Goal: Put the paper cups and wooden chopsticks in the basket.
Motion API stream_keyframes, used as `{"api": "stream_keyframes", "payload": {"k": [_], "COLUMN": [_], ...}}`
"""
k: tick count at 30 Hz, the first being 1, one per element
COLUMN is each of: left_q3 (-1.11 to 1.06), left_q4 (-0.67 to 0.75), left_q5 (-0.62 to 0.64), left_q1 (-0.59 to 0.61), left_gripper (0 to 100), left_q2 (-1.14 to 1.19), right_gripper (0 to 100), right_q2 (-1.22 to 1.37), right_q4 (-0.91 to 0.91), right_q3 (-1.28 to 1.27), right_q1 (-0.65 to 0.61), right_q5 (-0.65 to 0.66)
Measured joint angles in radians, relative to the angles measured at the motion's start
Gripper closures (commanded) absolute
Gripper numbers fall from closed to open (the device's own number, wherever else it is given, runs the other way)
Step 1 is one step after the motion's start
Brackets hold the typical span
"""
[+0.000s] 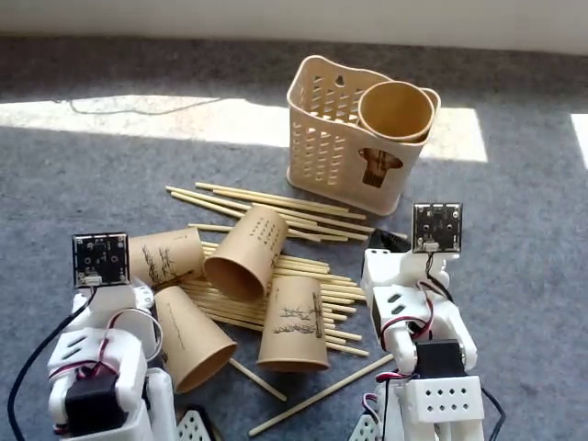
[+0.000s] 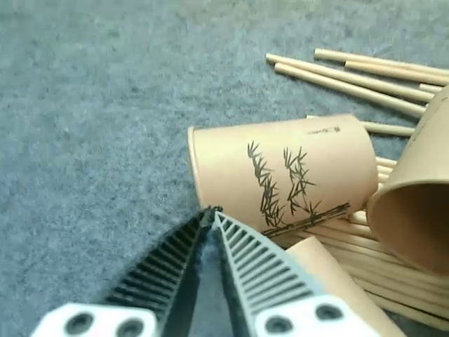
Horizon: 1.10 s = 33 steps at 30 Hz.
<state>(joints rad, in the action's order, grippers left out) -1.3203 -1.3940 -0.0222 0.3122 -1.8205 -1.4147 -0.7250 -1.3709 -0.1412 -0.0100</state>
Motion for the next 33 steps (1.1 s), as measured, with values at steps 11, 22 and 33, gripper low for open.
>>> {"api": "stream_keyframes", "payload": {"k": [11,22,33], "left_q3": [0.15,0.15,0.356], "left_q4": [0.0,-0.038,-0.129], "left_q5": [-0.394,-0.506,-0.631], "left_q1": [-0.068,-0.184,-0.199], "left_gripper": [90,86,80], "left_q2": [0.0,0.0,0.331], "right_gripper": [99.3,99.3,99.3], "right_q2": [0.0,0.0,0.0], "right_q4": [0.0,0.0,0.0], "right_q3": [-0.002,-0.002,-0.002], "right_q1": [-0.002,-0.002,-0.002], "right_q5": [0.0,0.0,0.0]}}
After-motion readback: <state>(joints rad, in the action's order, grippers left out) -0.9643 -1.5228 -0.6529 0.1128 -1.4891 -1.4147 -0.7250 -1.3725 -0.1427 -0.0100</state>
